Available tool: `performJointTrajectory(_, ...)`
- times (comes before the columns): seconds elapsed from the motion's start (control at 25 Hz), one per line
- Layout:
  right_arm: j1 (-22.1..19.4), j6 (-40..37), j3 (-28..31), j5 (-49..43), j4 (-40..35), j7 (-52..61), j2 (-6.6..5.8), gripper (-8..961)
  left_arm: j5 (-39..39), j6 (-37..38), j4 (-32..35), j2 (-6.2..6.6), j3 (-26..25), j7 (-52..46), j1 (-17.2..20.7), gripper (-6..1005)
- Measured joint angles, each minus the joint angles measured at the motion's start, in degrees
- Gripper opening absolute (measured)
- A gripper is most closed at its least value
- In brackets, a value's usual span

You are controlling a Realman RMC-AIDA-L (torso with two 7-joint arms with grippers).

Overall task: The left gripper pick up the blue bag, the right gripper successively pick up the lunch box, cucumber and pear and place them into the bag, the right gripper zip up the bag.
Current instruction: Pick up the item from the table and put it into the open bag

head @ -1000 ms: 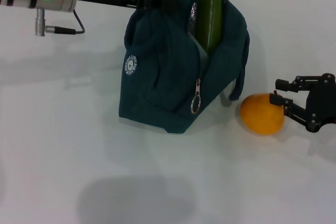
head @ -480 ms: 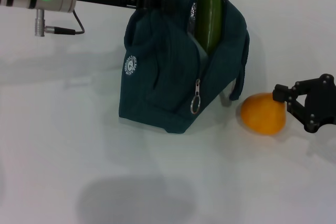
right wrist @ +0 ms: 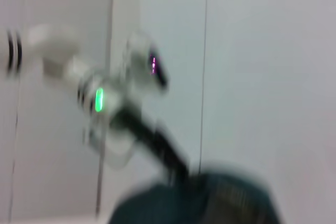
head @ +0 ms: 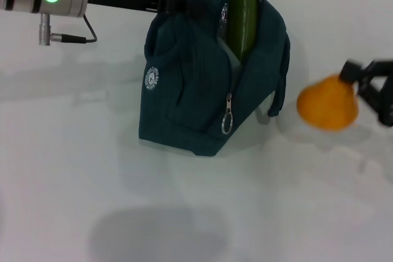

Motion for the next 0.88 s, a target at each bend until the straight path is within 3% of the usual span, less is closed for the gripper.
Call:
performJointTrajectory(0.2,0.58,-5.16,0.03,10.77,-2.26,-0.21,-0.93,25,-0.62,0.10,0.00,-0.14,0.00,0.06,-0.15,51)
performJointTrajectory(0.36,3.23,-4.47,0.64,14.40,-2.97,-1.27,-0.62,25,-1.79,0.28,0.00,-0.44,0.05,0.30,-0.14,51)
performJointTrajectory(0.6,9.53,3.67,-0.62,13.30,-1.98,-3.32,0.35,25,-2.20,0.61,0.00,-1.44,0.47,0.30,-0.76,51)
performJointTrajectory(0.88,14.85,12.38,-8.23,12.76,1.94,-6.22,0.80,25,-2.25,0.69,0.00,-1.96,0.53,0.21,-0.93,51)
